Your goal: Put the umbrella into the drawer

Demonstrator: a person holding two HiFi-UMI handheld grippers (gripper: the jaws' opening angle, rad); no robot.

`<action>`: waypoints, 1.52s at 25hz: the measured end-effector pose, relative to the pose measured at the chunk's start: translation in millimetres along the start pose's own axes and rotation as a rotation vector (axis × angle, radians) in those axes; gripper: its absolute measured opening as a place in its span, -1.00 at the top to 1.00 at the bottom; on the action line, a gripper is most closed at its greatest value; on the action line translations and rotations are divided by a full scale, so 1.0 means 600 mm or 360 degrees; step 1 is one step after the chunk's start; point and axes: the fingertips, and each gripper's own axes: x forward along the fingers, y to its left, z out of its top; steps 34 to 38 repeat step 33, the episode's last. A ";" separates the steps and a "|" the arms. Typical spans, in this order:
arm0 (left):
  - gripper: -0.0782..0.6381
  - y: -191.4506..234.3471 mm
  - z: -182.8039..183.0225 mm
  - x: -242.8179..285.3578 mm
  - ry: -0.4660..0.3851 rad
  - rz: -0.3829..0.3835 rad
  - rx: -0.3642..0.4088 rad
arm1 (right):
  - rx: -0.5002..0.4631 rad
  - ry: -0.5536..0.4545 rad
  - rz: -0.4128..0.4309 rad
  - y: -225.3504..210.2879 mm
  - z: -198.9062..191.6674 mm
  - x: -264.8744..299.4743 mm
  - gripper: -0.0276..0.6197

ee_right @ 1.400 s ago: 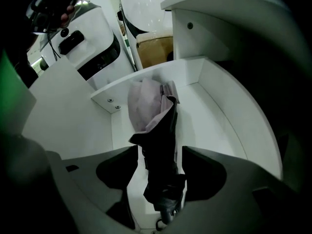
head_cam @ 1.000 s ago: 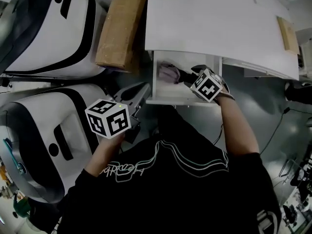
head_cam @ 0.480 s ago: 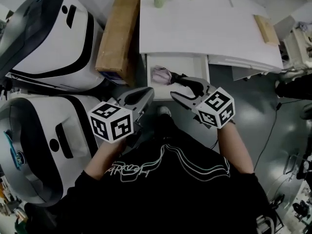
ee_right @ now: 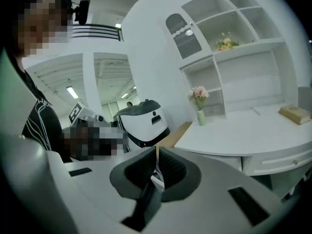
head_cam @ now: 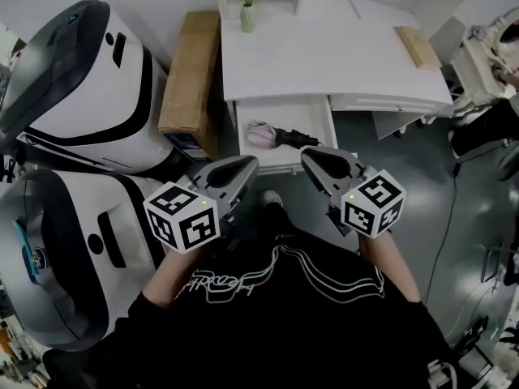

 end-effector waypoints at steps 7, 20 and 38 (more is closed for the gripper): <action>0.73 -0.028 0.013 0.002 -0.0025 -0.0069 0.0061 | 0.0048 -0.0069 0.0002 0.018 0.008 -0.029 0.77; 0.73 -0.038 0.019 0.019 -0.0012 -0.0111 0.0078 | 0.0010 -0.0078 0.0011 0.017 0.016 -0.024 0.78; 0.73 -0.033 0.025 0.054 0.0011 -0.0119 0.0068 | -0.0012 -0.0059 0.0037 -0.005 0.020 -0.021 0.78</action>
